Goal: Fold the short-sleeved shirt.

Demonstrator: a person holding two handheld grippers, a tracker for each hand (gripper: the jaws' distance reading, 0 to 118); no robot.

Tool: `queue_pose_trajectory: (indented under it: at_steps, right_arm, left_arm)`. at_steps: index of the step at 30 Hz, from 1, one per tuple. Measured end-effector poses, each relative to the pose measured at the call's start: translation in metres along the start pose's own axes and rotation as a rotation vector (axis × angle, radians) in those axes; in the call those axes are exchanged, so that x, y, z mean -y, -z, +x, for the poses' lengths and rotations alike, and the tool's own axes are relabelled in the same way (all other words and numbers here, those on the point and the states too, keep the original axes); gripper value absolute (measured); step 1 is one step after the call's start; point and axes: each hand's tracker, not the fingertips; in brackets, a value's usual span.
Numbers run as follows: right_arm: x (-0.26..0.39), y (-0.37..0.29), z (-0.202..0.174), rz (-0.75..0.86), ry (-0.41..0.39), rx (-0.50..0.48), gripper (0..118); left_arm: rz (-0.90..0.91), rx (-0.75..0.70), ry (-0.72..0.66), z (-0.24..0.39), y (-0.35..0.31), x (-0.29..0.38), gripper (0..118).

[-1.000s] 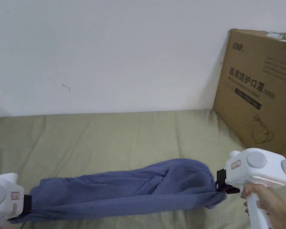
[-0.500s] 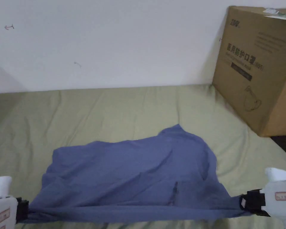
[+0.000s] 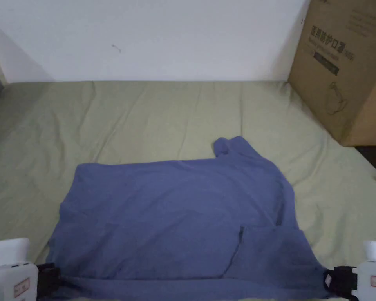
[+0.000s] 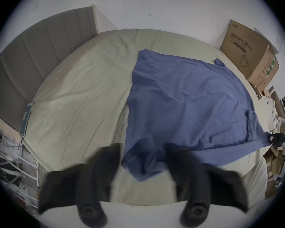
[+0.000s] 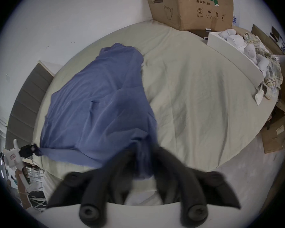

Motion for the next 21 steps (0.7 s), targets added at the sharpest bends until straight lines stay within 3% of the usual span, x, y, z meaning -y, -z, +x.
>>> queue_pose_trajectory:
  at_steps: [1,6,7,8,9,10,12,17,19,20,21]
  right_arm:
    - [-0.002,0.001,-0.003,-0.008,-0.002,0.038,65]
    - [-0.002,-0.022,-0.009,0.040,-0.031,0.060,66]
    - [0.001,-0.031,-0.011,0.089,-0.025,0.032,56]
    - [0.004,-0.039,-0.013,0.127,-0.025,-0.004,33]
    - [0.009,-0.050,-0.017,0.144,-0.023,-0.028,6]
    - [0.014,-0.055,-0.020,0.136,-0.013,-0.022,6]
    - [0.026,-0.054,-0.027,0.103,0.027,0.005,2]
    - [0.048,-0.040,-0.032,0.032,-0.037,-0.016,1]
    - [0.049,-0.037,-0.032,0.035,-0.023,-0.009,1]
    - [0.048,-0.036,-0.031,0.026,-0.013,-0.017,1]
    - [0.047,-0.036,-0.029,0.027,-0.004,-0.023,1]
  left_arm:
    - [-0.001,-0.001,-0.002,-0.002,-0.003,0.000,99]
    - [0.042,-0.050,0.038,-0.002,-0.041,0.010,95]
    - [0.054,-0.049,0.034,-0.004,-0.049,0.014,77]
    - [0.067,-0.041,0.028,-0.005,-0.057,0.017,49]
    - [0.105,-0.014,0.001,-0.006,-0.065,0.022,12]
    - [0.113,-0.003,-0.025,-0.008,-0.070,0.027,0]
    - [0.100,-0.009,-0.051,-0.008,-0.068,0.036,0]
    - [0.043,-0.012,-0.096,-0.023,-0.055,0.045,0]
    - [0.046,-0.011,-0.088,-0.035,-0.054,0.034,1]
    - [0.055,-0.029,-0.082,-0.024,-0.048,0.054,11]
    - [0.058,-0.044,-0.080,-0.026,-0.047,0.050,37]
